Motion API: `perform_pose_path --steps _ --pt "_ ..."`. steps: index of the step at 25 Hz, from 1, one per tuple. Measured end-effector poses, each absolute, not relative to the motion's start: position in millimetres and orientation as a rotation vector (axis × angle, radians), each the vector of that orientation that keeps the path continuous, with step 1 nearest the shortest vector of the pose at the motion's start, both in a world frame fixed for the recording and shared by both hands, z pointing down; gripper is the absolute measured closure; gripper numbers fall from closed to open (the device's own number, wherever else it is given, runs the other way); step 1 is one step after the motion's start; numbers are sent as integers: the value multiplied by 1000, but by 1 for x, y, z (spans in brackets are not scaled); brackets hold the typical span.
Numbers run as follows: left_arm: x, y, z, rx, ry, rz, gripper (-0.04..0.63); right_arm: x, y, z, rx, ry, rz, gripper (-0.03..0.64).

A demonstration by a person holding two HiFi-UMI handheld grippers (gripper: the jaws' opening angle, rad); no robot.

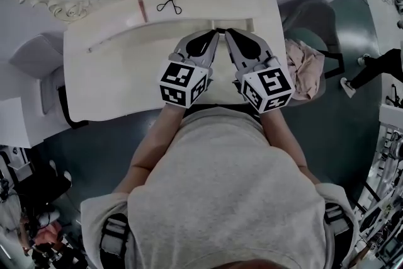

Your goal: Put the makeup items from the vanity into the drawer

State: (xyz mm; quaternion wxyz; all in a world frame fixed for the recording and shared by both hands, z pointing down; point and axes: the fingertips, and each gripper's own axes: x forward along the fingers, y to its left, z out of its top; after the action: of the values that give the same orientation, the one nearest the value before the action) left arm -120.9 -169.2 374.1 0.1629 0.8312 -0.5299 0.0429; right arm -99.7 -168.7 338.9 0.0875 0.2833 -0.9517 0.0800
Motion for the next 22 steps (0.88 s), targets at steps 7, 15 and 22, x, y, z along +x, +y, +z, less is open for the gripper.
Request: perform_pose_path --steps 7,15,22 --pt "-121 -167 381 2364 -1499 180 586 -87 -168 349 888 -2804 287 609" --pt "-116 -166 380 2385 -1483 178 586 -80 -171 353 923 -2780 278 609" --pt "-115 -166 379 2388 -1479 169 586 -81 -171 354 909 -2783 301 609"
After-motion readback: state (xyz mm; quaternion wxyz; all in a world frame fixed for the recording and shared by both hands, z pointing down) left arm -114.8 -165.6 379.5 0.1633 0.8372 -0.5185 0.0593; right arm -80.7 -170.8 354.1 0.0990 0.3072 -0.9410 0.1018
